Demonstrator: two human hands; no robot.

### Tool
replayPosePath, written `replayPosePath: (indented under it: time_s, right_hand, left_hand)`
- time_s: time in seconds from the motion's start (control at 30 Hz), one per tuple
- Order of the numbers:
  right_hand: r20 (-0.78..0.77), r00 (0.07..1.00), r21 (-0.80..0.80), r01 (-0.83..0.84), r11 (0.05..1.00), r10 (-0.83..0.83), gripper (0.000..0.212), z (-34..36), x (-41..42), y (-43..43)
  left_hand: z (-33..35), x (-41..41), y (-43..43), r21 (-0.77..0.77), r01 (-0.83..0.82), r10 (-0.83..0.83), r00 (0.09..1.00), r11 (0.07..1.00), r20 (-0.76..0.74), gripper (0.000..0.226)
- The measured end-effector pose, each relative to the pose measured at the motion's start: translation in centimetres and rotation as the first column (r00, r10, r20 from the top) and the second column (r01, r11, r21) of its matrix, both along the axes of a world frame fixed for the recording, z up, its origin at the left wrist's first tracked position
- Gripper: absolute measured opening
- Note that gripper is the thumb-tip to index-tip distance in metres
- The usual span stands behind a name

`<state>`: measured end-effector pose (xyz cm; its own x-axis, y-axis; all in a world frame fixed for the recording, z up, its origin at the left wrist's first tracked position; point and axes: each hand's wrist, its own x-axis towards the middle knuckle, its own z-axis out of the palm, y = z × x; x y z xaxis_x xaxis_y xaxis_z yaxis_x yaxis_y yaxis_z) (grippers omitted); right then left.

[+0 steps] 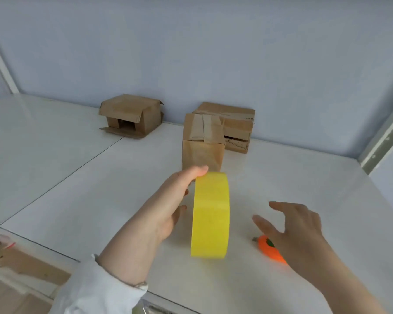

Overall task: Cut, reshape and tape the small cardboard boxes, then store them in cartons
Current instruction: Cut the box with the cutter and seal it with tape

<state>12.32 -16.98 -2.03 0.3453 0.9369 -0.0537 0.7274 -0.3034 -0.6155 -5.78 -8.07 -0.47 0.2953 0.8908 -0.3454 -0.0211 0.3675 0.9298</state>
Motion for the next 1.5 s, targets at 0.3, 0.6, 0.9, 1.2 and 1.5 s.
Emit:
replayPosePath:
  time_s: [0.3,0.6,0.9,1.2,1.5]
  right_hand:
    - [-0.092,0.991,-0.01,-0.101,0.995,0.1,0.02,-2.3,2.7,-0.2]
    - [-0.252,0.875,0.446,-0.274,0.852,0.413,0.024,4.7,-0.5,5.9]
    - [0.161,0.792,0.395,-0.598,0.697,0.589,0.027,5.3,-2.8,11.2]
    - [0.349,0.757,0.413,-0.653,0.635,0.552,0.026,3.2,-2.5,12.9]
    - [0.353,0.772,0.399,-0.635,0.661,0.528,0.026,3.1,-2.6,13.5]
  left_hand:
    - [0.8,0.8,-0.7,0.037,-0.008,0.009,1.0,0.999,-0.021,0.031]
    - [-0.1,0.9,-0.1,0.003,0.011,-0.011,1.0,1.0,-0.006,0.026]
    - [-1.3,1.0,2.1,0.126,-0.086,0.086,0.996,0.988,0.002,0.021]
    - [-2.0,1.1,2.9,0.254,-0.145,0.155,0.988,0.956,-0.021,0.021]
    - [-2.4,1.7,3.2,0.223,-0.172,0.181,0.983,0.96,-0.019,0.024]
